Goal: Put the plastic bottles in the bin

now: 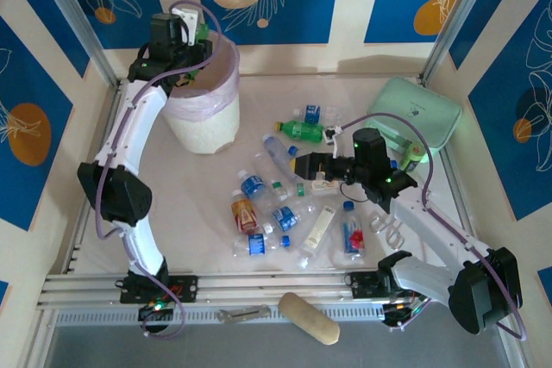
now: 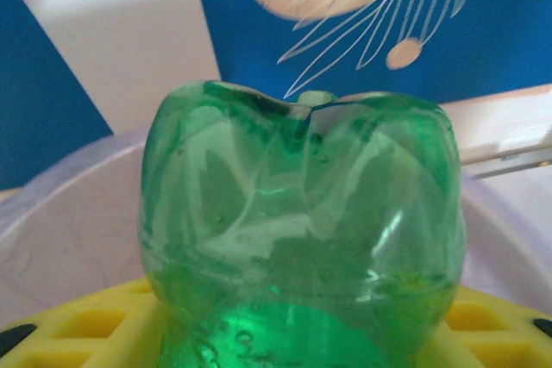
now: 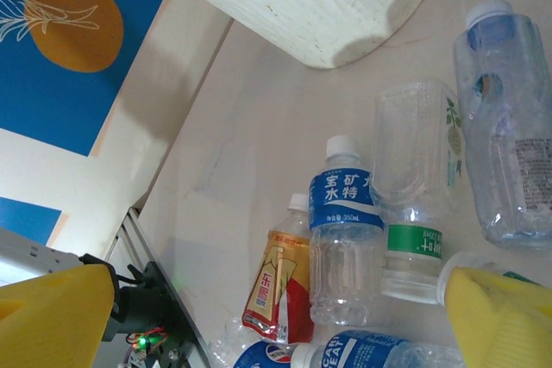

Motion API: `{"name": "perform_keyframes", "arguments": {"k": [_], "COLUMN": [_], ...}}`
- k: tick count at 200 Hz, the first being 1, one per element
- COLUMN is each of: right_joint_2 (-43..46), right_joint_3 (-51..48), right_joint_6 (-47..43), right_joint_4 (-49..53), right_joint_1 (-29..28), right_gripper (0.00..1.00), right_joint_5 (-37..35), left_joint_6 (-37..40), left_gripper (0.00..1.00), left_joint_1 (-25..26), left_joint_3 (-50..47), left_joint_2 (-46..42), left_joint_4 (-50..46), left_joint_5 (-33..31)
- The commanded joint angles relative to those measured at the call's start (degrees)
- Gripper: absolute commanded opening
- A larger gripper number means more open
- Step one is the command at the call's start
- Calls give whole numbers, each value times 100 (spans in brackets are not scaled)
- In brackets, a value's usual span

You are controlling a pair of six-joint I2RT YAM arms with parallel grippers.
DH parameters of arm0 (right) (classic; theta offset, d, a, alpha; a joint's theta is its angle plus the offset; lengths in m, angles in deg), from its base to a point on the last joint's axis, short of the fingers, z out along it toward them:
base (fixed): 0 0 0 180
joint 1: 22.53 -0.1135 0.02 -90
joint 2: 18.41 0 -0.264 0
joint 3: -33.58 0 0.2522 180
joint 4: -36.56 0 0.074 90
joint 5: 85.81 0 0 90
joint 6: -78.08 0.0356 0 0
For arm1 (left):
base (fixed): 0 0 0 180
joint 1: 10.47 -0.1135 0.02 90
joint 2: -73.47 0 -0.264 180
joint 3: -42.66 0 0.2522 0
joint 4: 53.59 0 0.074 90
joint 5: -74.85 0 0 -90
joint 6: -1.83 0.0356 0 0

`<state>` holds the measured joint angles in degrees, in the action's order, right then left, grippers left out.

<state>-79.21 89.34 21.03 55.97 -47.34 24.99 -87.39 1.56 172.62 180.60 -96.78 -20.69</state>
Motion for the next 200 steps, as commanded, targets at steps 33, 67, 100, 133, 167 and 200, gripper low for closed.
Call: {"name": "perform_keyframes", "arguments": {"k": [33, 67, 100, 133, 167, 200], "right_joint_2": [-7, -55, -47, 4, 102, 281], "right_joint_3": [258, 326, 373, 296, 318, 327], "right_joint_6": [-118, -122, -132, -83, 14, 84], "right_joint_4": [288, 303, 349, 345, 532, 607], "right_joint_1": [-76, -102, -128, -137, -137, -129], "right_gripper": [99, 99, 99, 99, 99, 99], "right_joint_5": [-206, -286, -384, -603, -1108, -1312], "left_joint_6": [-76, -139, -181, -278, -340, -368], "left_gripper": [57, 62, 82, 93, 100, 100], "left_joint_1": [-208, -228, -234, -228, -229, -219], "left_joint_3": [76, -88, -80, 57, 325, 245], "left_joint_2": [301, 264, 225, 98, -139, -565], "left_joint_4": [-226, -151, -153, -213, -508, -715], "left_joint_5": [-5, 35, 57, 242, 511, 709]}}
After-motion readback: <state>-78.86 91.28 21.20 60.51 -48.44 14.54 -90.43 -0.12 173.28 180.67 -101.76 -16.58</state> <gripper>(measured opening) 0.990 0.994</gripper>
